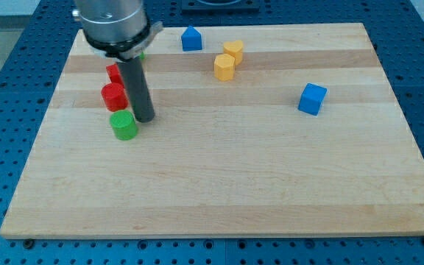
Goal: Slide green circle closer to red circle
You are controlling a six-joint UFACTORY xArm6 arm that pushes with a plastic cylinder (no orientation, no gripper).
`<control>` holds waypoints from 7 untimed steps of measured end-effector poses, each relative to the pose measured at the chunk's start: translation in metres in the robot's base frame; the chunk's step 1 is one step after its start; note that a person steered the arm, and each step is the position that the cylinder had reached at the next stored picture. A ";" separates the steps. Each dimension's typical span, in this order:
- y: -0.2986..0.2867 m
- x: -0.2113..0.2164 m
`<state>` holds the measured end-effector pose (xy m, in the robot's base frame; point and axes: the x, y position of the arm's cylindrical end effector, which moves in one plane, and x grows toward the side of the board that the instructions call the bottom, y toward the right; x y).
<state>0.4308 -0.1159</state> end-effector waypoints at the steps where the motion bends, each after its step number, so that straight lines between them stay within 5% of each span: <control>1: 0.024 0.025; 3: -0.048 0.029; 5: -0.032 0.035; 6: 0.012 -0.008; 7: -0.012 0.079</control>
<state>0.5101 -0.1281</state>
